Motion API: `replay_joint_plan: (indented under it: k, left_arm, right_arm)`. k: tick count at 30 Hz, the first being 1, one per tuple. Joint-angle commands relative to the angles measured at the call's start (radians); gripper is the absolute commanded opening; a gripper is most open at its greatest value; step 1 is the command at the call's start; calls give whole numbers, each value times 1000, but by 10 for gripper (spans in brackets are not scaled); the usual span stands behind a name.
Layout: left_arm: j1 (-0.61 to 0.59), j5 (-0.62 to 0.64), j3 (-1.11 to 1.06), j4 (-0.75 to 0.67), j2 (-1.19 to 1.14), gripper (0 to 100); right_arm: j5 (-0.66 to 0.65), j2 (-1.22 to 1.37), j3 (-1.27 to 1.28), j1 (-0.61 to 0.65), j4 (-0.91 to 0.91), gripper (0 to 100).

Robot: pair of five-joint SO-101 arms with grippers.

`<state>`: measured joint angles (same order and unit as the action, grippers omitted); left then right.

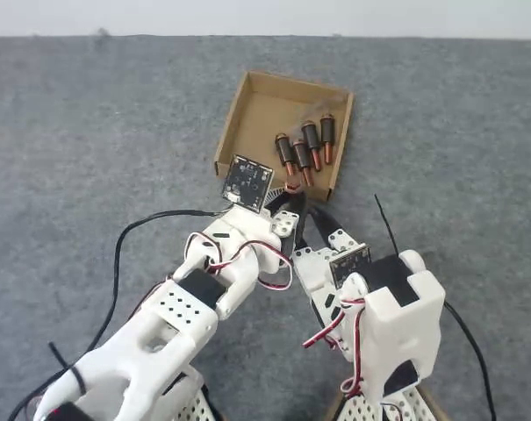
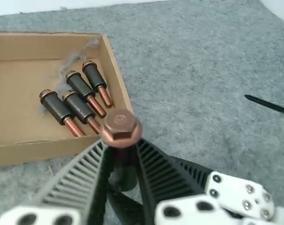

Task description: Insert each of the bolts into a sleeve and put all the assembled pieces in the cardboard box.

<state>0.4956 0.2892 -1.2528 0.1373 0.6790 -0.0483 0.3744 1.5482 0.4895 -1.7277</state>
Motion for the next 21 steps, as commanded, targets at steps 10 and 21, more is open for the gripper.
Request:
replay_joint_plan:
  k: [10,21]
  left_arm:
    - [-11,-14,15,-5,-2,187]
    - [-11,-14,13,2,5,164]
  right_arm:
    - [-20,-19,-9,-25,-31,6]
    - [-21,-16,-26,-41,-30,6]
